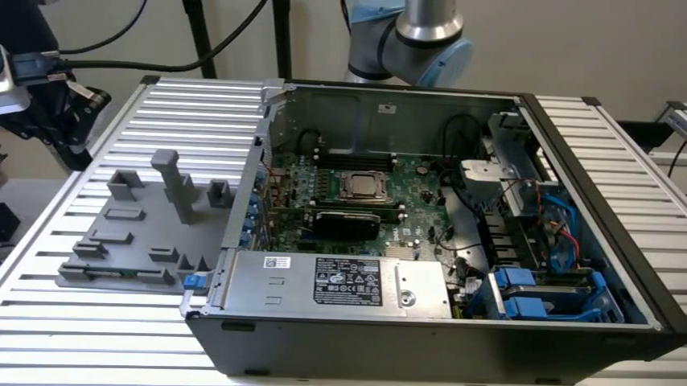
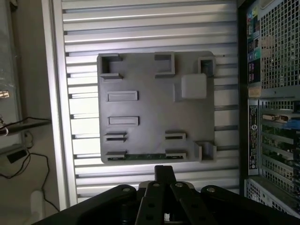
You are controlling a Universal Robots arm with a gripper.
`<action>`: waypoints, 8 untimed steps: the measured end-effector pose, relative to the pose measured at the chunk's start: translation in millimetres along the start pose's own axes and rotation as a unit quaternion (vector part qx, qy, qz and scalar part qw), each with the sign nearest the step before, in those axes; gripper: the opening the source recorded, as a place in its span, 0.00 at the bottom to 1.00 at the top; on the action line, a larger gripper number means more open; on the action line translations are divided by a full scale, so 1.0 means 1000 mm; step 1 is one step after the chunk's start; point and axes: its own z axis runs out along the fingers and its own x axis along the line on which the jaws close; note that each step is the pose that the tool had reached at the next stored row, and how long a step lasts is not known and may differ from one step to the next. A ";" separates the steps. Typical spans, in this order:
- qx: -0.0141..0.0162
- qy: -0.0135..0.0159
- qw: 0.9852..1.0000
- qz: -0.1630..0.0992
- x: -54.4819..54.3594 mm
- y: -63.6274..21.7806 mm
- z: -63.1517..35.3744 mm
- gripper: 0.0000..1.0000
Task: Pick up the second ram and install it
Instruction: 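Reach for the second ram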
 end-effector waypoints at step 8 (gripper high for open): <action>0.001 0.000 1.000 0.000 0.009 -0.0036 0.0073 0.11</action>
